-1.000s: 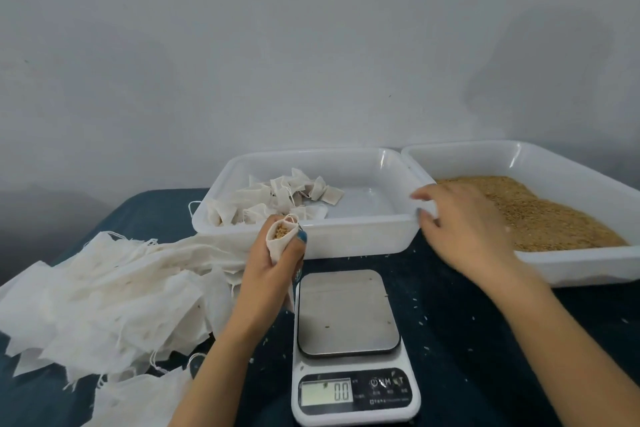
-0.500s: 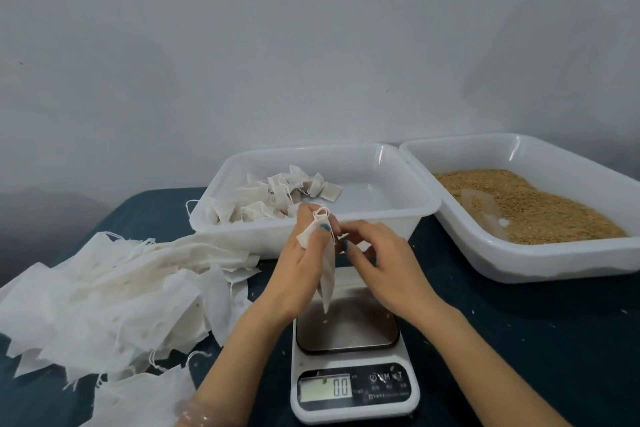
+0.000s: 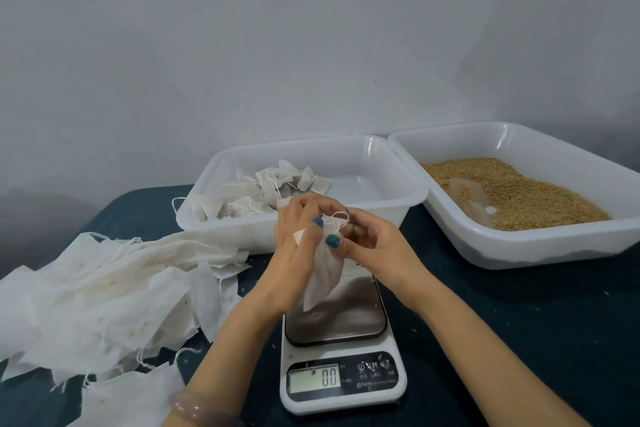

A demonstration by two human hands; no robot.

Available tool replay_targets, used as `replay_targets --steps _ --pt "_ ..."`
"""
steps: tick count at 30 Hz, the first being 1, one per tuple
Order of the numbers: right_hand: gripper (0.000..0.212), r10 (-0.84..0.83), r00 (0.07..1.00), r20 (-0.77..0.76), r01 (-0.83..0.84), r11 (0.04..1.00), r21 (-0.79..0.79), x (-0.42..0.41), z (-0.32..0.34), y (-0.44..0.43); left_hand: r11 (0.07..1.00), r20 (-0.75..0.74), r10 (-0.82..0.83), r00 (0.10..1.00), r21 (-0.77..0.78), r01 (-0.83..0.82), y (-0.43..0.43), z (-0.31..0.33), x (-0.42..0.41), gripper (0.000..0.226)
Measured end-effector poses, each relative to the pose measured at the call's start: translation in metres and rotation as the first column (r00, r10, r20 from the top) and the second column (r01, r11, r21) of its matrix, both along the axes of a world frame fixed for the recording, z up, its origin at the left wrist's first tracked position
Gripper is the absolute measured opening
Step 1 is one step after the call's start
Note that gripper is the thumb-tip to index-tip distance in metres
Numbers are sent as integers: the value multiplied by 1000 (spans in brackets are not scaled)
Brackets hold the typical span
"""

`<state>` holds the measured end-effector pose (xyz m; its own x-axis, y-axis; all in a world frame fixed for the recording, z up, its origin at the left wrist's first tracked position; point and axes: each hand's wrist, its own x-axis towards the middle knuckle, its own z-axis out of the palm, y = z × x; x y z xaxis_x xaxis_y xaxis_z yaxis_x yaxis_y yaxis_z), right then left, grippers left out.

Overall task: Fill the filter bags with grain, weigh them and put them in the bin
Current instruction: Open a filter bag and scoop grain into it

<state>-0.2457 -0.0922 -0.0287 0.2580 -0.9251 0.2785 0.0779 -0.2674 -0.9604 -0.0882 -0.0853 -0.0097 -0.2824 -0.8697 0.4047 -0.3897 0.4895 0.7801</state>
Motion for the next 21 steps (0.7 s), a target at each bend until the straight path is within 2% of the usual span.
replay_targets --steps 3,7,11,13,15,16,18,19,21 --pt "26 -90 993 -76 86 994 -61 -4 1 1 998 -87 -56 995 9 57 3 -16 15 35" --pt "8 -130 986 -104 118 986 -115 -6 2 1 999 -49 -36 998 26 37 -1 -22 26 30" --pt "9 -63 989 -135 58 997 -42 -11 1 -2 999 -37 -20 999 31 21 -1 -26 33 25" --pt "8 -22 975 -220 23 1000 4 -15 -3 -3 1000 42 9 999 30 -10 -3 -28 36 21" --pt "15 -78 921 -381 73 997 -28 -16 -8 -4 998 213 65 975 -21 -62 -5 -31 39 16" --pt "19 -151 856 -495 123 988 -87 -16 -11 -6 995 273 96 957 -48 -87 -6 -32 40 12" --pt "25 -314 685 -658 189 948 -256 -16 -17 -7 990 274 137 952 -74 -121 -7 -33 41 3" --pt "25 -371 647 -666 205 926 -316 -15 -18 -7 989 243 145 959 -68 -132 -7 -34 41 4" --pt "22 -425 667 -612 249 901 -354 -16 -17 -7 985 224 171 960 -70 -159 -8 -34 43 10"
